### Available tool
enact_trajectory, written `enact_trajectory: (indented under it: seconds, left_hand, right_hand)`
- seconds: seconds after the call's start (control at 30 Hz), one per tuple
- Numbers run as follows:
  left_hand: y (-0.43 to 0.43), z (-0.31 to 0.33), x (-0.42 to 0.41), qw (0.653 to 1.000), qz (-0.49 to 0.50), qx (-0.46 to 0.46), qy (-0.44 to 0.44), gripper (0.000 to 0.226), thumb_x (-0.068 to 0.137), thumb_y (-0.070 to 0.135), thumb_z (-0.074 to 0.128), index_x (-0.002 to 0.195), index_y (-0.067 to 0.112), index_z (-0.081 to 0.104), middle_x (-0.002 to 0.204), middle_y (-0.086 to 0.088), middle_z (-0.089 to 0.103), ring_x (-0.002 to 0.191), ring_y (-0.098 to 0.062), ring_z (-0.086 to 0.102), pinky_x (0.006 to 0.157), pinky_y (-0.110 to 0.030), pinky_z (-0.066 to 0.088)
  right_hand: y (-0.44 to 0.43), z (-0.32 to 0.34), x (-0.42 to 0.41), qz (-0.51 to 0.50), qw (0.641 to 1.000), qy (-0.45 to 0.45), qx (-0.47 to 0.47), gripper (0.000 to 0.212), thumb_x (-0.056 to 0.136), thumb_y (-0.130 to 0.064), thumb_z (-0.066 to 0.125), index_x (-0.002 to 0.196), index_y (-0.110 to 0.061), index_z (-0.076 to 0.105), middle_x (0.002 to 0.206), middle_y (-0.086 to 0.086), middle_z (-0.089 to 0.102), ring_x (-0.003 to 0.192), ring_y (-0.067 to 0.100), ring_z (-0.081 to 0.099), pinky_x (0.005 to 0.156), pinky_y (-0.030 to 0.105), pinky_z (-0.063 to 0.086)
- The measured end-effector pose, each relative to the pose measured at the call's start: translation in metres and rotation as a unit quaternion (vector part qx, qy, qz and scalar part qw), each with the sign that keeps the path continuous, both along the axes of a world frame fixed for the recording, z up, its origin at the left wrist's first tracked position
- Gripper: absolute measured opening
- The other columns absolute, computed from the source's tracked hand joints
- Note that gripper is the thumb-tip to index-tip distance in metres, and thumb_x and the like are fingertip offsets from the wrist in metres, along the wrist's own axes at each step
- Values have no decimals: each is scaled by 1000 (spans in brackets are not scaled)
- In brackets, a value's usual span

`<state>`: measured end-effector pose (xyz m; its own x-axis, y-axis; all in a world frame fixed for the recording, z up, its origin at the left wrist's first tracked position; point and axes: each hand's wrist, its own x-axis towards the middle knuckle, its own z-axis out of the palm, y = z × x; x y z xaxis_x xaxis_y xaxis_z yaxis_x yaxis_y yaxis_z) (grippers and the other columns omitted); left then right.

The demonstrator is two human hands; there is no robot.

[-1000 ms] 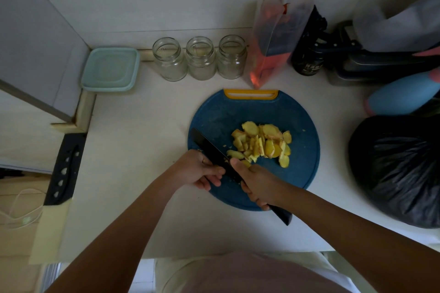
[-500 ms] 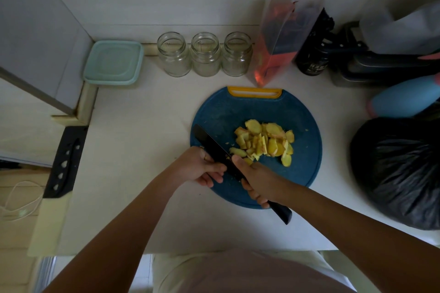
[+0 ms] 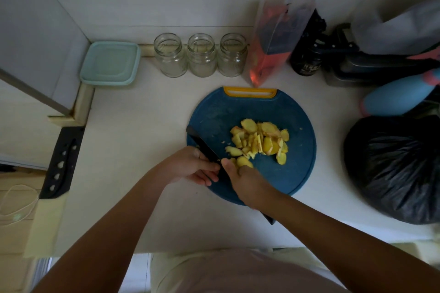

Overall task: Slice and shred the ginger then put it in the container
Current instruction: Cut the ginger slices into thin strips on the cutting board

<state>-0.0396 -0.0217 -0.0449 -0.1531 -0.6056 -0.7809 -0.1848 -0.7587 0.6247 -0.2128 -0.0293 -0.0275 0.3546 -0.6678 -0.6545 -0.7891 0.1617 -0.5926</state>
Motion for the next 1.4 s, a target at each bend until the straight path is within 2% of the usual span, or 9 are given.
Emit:
enact_trajectory:
  seconds: [0.13, 0.3, 0.37, 0.5, 0.57, 0.67, 0.87, 1.1, 1.4]
  left_hand:
    - [2, 3, -3, 999, 26, 22, -6, 19, 86, 14, 68, 95, -3, 69, 80, -15, 73, 60, -15, 67, 56, -20, 54]
    - [11, 4, -7, 998, -9, -36, -57, 17, 90, 19, 65, 93, 3, 69, 73, -8, 71, 52, -8, 62, 50, -17, 48]
    - [11, 6, -6, 990, -44, -49, -128, 18, 87, 25, 68, 83, 7, 70, 65, -3, 69, 48, -5, 60, 48, -15, 46]
    - [8, 15, 2, 962, -63, -73, -254, 20, 79, 25, 77, 74, 8, 68, 68, -4, 70, 53, -5, 62, 56, -21, 53]
    - [8, 28, 1, 932, -45, -116, -341, 15, 80, 21, 75, 86, 10, 67, 86, -9, 72, 71, -15, 66, 71, -29, 54]
    - [7, 48, -17, 852, -32, -228, -471, 38, 86, 14, 63, 122, 8, 53, 113, -13, 59, 100, -26, 58, 85, -33, 46]
    - [17, 56, -61, 757, -165, -344, -530, 74, 95, 31, 49, 152, 7, 9, 157, -13, 16, 143, -25, 16, 115, -27, 12]
    - [21, 29, -62, 819, -150, -328, -446, 45, 89, 26, 64, 130, 16, 50, 130, -7, 50, 113, -22, 53, 91, -32, 45]
    - [19, 3, -54, 858, -131, -326, -375, 49, 75, 31, 79, 116, 15, 58, 115, -1, 53, 102, -14, 55, 85, -28, 46]
  right_hand:
    - [5, -6, -14, -33, 999, 0, 26, 52, 98, -60, 28, 64, -23, 41, 63, 2, 48, 63, 18, 49, 64, 34, 45]
    - [2, 6, -41, -121, 983, -68, 123, 64, 92, -67, 34, 56, -14, 37, 37, -6, 36, 31, 10, 31, 37, 18, 28]
    - [-5, 12, -45, -110, 987, -87, 84, 64, 91, -66, 36, 54, -14, 37, 39, -4, 37, 33, 9, 34, 38, 19, 32]
    - [-21, 18, -53, 2, 991, -17, -129, 65, 91, -64, 40, 54, -12, 38, 53, 4, 44, 57, 15, 48, 69, 36, 48]
    - [-27, 23, -57, 42, 983, 12, -177, 63, 90, -64, 44, 54, -12, 39, 54, 1, 44, 59, 16, 48, 65, 37, 46]
    - [-29, 27, -63, 107, 963, 84, -233, 55, 93, -59, 47, 59, -16, 38, 62, -2, 44, 68, 18, 51, 62, 31, 42]
    - [-34, 38, -76, 148, 922, 202, -294, 46, 99, -50, 40, 77, -12, 51, 81, 4, 51, 75, 21, 54, 63, 29, 40]
    - [-40, 32, -89, 98, 938, 178, -282, 49, 97, -52, 45, 62, -18, 40, 65, -2, 45, 68, 19, 53, 58, 28, 39]
    - [-27, 26, -100, 17, 960, 157, -232, 50, 96, -51, 48, 61, -16, 41, 62, -1, 46, 54, 10, 44, 45, 24, 29]
